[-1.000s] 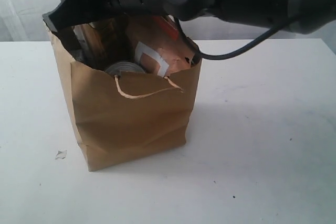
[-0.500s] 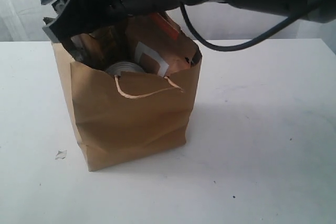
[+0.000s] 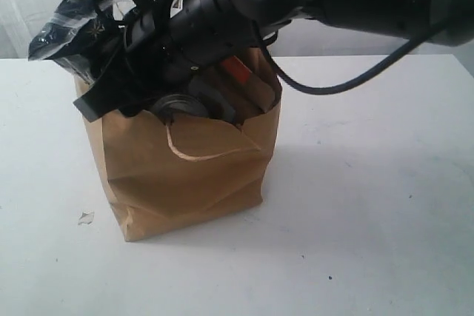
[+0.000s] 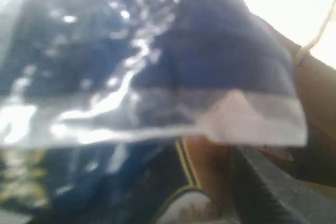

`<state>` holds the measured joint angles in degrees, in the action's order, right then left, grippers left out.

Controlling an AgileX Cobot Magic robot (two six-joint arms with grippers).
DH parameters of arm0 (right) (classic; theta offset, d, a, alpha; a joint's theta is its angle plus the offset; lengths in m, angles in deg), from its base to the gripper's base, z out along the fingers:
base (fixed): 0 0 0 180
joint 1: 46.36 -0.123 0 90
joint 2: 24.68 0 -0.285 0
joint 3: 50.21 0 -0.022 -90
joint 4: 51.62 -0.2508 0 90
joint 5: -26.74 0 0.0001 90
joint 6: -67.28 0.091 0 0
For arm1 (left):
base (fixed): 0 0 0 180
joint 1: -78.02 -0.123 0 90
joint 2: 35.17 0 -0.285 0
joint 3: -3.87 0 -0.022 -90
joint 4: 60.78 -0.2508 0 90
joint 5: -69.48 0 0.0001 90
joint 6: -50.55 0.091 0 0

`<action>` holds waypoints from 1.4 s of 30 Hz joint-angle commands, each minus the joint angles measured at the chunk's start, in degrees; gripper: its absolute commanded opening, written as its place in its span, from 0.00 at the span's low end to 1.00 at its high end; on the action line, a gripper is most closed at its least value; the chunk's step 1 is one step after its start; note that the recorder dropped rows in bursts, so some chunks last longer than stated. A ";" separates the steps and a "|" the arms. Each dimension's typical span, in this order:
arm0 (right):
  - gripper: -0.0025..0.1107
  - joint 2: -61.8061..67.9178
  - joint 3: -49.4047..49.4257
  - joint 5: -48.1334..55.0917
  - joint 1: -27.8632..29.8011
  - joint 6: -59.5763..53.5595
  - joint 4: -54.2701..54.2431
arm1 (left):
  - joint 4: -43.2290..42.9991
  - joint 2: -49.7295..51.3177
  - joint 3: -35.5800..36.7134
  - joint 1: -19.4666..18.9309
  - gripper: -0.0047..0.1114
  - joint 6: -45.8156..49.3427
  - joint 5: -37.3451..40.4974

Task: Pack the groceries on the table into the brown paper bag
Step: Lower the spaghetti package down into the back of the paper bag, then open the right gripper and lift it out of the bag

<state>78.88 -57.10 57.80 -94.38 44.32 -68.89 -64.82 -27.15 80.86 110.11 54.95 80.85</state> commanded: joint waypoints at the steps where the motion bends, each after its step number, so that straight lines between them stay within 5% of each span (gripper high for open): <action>1: 0.56 -2.77 0.26 -0.79 0.09 1.34 0.94 | 0.30 -0.23 0.23 0.03 0.04 -0.10 0.04; 29: 0.56 -5.96 0.16 1.05 2.39 3.65 5.29 | 0.30 -0.23 0.23 0.03 0.04 -0.10 0.04; 42: 0.66 -6.10 0.16 0.23 2.39 2.64 6.94 | 0.30 -0.23 0.23 0.03 0.04 -0.10 0.04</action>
<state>73.53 -57.02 58.87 -92.67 47.65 -63.02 -64.82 -27.15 80.86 110.11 54.95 80.85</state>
